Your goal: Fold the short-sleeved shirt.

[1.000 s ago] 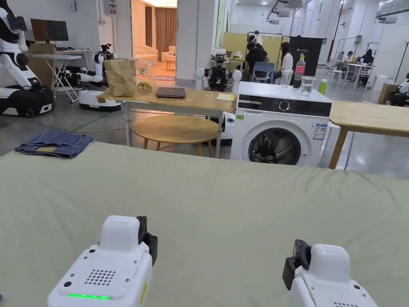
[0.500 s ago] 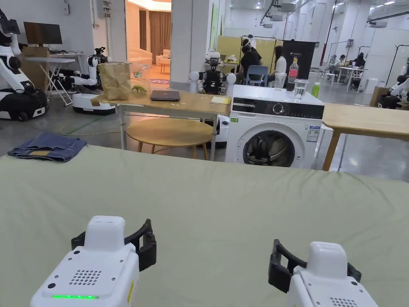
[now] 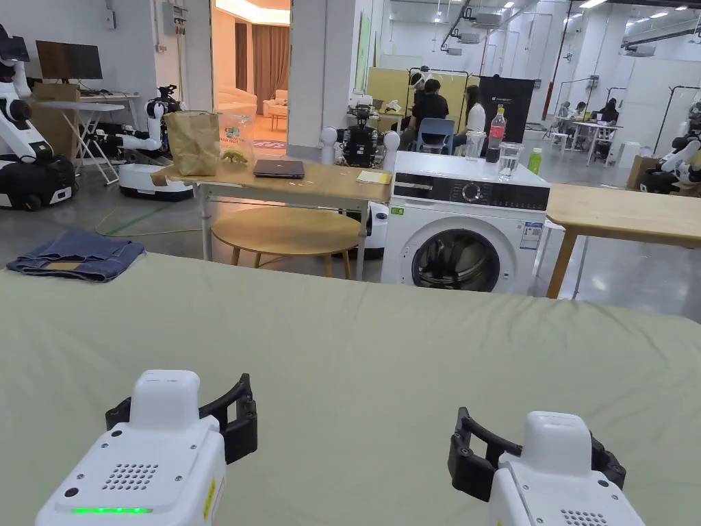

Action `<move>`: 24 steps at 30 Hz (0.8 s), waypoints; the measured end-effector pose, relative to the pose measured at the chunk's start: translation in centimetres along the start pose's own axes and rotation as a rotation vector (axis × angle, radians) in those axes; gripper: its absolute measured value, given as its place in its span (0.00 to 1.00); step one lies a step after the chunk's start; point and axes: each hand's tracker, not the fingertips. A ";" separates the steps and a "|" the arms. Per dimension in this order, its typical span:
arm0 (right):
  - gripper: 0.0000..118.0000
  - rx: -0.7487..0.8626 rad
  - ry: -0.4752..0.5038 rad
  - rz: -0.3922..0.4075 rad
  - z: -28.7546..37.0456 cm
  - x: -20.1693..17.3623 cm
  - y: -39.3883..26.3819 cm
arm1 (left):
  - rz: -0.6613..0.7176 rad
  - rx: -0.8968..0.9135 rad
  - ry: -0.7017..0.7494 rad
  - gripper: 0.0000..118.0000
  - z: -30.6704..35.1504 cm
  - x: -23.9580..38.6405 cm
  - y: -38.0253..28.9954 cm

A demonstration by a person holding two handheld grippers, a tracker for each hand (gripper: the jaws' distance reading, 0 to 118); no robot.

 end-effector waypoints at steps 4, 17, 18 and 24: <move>0.87 -0.013 0.034 -0.042 -0.3 0.4 0.1 | 0.020 0.034 -0.001 0.66 0.4 -0.1 0.0; 0.87 -0.009 -0.032 -0.015 -0.9 -0.3 -0.1 | 0.071 0.103 0.008 0.69 0.1 -0.7 -0.5; 0.87 -0.012 -0.034 -0.018 -0.9 -0.4 0.0 | 0.045 0.094 0.028 0.69 -0.2 -0.5 -0.6; 0.87 -0.059 -0.093 -0.068 -1.4 -0.5 0.5 | -0.049 0.042 0.042 0.69 -0.9 -0.1 -0.8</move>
